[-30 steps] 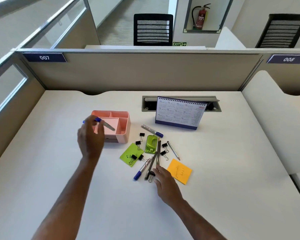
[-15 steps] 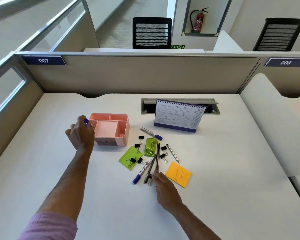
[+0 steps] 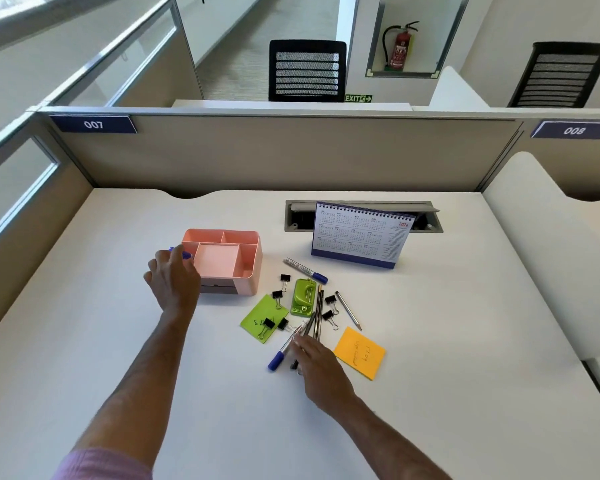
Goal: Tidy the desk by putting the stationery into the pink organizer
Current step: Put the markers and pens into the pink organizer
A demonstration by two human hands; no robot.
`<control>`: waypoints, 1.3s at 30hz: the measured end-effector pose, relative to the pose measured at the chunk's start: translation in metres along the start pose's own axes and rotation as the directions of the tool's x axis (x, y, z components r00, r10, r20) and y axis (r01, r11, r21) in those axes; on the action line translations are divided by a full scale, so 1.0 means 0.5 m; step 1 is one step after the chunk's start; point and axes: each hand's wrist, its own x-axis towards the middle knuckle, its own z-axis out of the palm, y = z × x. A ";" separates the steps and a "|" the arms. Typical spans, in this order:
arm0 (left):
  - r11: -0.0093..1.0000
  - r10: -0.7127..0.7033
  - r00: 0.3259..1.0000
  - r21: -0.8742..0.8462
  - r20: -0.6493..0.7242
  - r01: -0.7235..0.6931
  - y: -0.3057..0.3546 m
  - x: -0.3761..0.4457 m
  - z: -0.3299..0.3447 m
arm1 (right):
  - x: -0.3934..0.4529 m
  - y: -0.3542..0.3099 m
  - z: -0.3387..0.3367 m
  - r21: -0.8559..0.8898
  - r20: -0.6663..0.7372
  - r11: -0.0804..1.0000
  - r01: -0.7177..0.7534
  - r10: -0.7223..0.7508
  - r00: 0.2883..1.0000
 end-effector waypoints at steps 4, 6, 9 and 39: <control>0.993 0.028 1.000 -0.114 -0.013 -0.029 0.036 -0.063 -0.005 | 0.043 -0.027 -0.001 -0.052 0.028 0.993 0.101 -0.100 0.995; 0.985 0.054 0.998 -0.164 -0.009 -0.055 0.049 -0.106 -0.005 | 0.056 -0.035 -0.001 -0.108 0.044 0.986 0.124 -0.119 0.992; 0.967 0.136 0.990 -0.220 0.031 -0.126 0.053 -0.178 0.000 | 0.064 -0.040 -0.002 -0.175 0.057 0.975 0.138 -0.130 0.990; 0.914 0.130 0.970 -0.355 -0.206 -0.198 0.005 -0.047 -0.083 | 0.132 0.018 -0.081 0.096 -0.183 0.966 -0.241 0.255 0.950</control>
